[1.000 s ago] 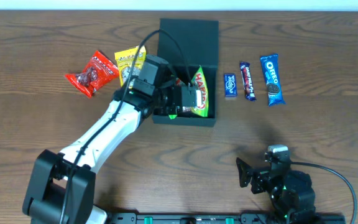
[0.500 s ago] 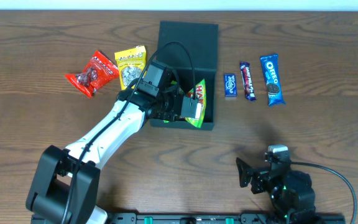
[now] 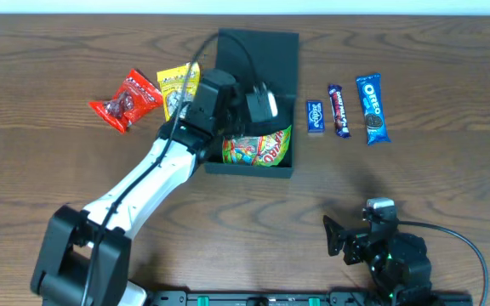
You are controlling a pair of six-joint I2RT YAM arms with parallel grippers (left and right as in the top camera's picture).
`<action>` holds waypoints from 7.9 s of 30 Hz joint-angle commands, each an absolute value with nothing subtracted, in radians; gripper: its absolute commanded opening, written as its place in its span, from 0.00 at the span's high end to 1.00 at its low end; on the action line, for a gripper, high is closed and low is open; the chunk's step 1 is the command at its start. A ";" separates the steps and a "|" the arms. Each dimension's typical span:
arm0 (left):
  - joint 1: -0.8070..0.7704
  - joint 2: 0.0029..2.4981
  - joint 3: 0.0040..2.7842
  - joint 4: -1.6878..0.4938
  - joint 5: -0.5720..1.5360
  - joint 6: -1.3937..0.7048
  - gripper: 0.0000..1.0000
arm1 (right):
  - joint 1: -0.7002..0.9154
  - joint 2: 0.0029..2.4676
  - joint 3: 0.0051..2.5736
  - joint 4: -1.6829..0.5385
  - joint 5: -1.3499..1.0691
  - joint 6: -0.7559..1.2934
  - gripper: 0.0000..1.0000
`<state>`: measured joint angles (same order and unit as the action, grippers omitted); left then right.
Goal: Pack container
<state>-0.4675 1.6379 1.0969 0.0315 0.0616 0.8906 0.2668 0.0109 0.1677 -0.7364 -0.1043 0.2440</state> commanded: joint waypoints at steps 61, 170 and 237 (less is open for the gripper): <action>-0.105 1.601 1.119 -0.194 -0.084 -0.067 0.05 | -0.044 1.119 0.873 -0.496 -0.038 0.089 0.01; -0.043 1.307 1.120 -0.236 -0.084 -0.045 0.05 | 0.368 1.721 1.093 -0.121 -0.318 -0.779 0.01; 0.092 1.935 1.122 -0.043 -0.078 0.241 0.94 | 0.253 1.468 1.093 -0.292 -0.266 -0.012 0.01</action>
<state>0.0898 1.9190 1.1118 -0.0338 -0.1032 0.2379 0.2581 1.4715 1.0809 -0.2909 -0.2714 -0.0288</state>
